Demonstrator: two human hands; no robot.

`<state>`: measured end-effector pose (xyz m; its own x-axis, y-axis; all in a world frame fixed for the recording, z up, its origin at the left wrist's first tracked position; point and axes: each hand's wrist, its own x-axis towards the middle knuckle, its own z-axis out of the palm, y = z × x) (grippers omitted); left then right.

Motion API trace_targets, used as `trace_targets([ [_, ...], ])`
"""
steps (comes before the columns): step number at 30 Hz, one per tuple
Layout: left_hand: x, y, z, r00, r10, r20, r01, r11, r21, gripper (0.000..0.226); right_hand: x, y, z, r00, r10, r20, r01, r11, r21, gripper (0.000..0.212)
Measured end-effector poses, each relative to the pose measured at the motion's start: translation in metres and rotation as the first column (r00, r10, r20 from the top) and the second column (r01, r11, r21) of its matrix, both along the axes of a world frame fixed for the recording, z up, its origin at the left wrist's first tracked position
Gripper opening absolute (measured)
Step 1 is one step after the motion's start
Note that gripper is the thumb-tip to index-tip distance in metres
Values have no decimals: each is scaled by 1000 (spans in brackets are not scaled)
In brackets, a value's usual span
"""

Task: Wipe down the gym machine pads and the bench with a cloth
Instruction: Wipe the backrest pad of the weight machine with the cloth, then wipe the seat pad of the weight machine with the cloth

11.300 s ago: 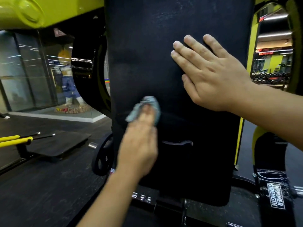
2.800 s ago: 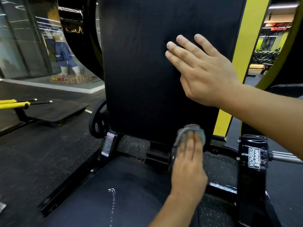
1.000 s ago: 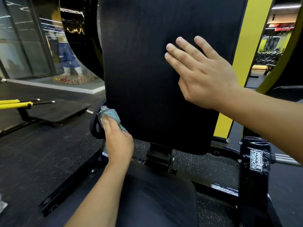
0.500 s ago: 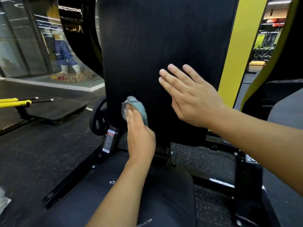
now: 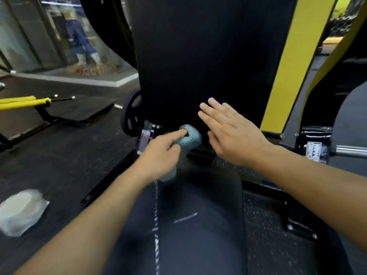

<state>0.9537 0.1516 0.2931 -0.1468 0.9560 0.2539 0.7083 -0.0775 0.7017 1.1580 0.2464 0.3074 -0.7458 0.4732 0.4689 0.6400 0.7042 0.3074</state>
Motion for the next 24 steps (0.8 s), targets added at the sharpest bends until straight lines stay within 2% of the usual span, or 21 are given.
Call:
trace_targets([
  [3,-32,-44,-18,1000,12,-6,-13,992,-125,54,0,-24,-31,999,39,-7,-39,973,-226,59],
  [8,-74,-99,-62,978,209,-12,-208,965,-161,54,4,-59,-87,999,31,37,-7,850,-527,59],
  [11,-74,-110,-92,973,83,-214,-134,963,-232,55,12,-64,-111,999,-15,48,42,779,-625,57],
  [13,-72,-107,-100,932,52,-358,-157,950,-271,56,17,-64,-120,998,-51,42,66,726,-684,57],
  [16,-65,-102,-93,769,-28,-639,-246,909,-336,75,18,-64,-127,996,-92,6,66,664,-744,56],
  [17,-62,-101,-90,723,-60,-688,-258,901,-350,79,18,-64,-129,996,-94,-4,59,659,-750,56],
  [18,-57,-101,-88,718,-80,-691,-254,895,-367,74,17,-65,-131,995,-96,-15,52,655,-754,55],
  [20,-49,-99,-86,795,-102,-598,-211,877,-431,63,18,-66,-134,994,-102,-35,40,645,-763,55],
  [21,-47,-97,-89,830,-100,-548,-187,877,-443,63,18,-65,-135,994,-103,-40,36,643,-765,55],
  [24,-57,-78,-102,847,-90,-524,-188,872,-453,67,19,-63,-136,994,-96,-47,25,637,-770,55],
])
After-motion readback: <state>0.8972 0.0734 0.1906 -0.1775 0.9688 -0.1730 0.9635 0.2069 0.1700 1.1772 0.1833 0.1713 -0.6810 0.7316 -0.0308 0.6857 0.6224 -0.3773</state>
